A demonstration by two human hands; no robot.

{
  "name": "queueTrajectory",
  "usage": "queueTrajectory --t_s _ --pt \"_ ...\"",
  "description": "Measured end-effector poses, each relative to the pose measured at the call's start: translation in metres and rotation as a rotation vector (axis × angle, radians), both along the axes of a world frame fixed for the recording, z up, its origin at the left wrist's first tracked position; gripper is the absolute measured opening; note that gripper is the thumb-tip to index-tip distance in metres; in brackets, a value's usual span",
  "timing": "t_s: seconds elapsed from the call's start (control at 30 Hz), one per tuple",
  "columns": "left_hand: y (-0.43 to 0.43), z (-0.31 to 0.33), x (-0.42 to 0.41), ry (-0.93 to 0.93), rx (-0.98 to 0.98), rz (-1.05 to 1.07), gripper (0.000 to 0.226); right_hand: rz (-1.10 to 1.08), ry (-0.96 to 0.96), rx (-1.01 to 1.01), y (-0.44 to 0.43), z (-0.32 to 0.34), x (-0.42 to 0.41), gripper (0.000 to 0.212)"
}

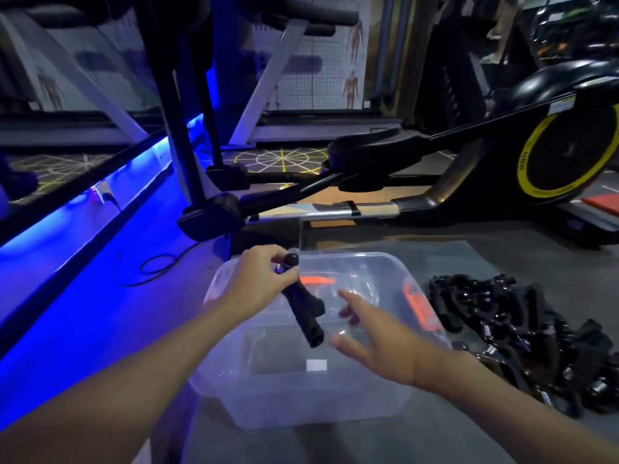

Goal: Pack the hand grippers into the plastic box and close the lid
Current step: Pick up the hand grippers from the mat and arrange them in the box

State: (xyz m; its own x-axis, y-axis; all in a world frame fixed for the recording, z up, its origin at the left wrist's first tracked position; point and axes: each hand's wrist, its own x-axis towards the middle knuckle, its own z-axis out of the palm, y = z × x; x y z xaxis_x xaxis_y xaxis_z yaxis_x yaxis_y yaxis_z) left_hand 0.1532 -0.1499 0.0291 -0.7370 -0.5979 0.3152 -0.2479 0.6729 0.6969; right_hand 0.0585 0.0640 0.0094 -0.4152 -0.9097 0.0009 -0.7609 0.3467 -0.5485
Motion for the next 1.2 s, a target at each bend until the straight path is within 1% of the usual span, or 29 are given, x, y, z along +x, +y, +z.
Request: queueTrajectory --t_s 0.03,0.1,0.13,0.2,0.3,0.53,0.6,0.73,0.83,1.0,1.2 --pt "-0.016 -0.011 0.005 -0.055 0.003 -0.007 0.008 0.033 -0.020 0.063 -0.007 -0.008 0.001 0.077" --pt "-0.043 -0.033 0.010 -0.193 -0.021 -0.026 0.018 0.093 -0.052 0.150 -0.016 -0.021 0.005 0.071" --pt "-0.051 -0.042 0.011 -0.242 0.011 -0.044 0.019 0.119 -0.055 0.183 -0.019 -0.025 0.008 0.068" --pt "-0.057 -0.055 0.009 -0.296 0.075 -0.100 0.008 0.164 -0.016 0.255 -0.020 -0.029 0.012 0.062" --pt "-0.063 -0.073 0.005 -0.352 0.059 -0.151 0.006 0.197 0.045 0.341 -0.022 -0.031 0.014 0.063" --pt "-0.068 -0.089 -0.013 -0.602 -0.053 -0.120 0.010 0.196 -0.014 0.362 -0.025 -0.036 0.009 0.073" --pt "-0.071 -0.093 -0.015 -0.646 -0.082 -0.120 0.010 0.191 -0.020 0.358 -0.026 -0.038 0.009 0.073" --pt "-0.077 -0.103 -0.016 -0.725 -0.144 -0.117 0.014 0.186 -0.036 0.352 -0.026 -0.039 0.008 0.080" --pt "-0.081 -0.109 -0.016 -0.788 -0.229 -0.119 0.012 0.185 -0.045 0.355 -0.026 -0.038 0.007 0.075" --pt "-0.080 -0.111 -0.015 -0.849 -0.318 -0.138 0.017 0.195 -0.049 0.362 -0.026 -0.035 0.009 0.071" --pt "-0.077 -0.107 -0.015 -0.936 -0.385 -0.156 0.024 0.188 -0.043 0.356 -0.026 -0.035 0.009 0.074"
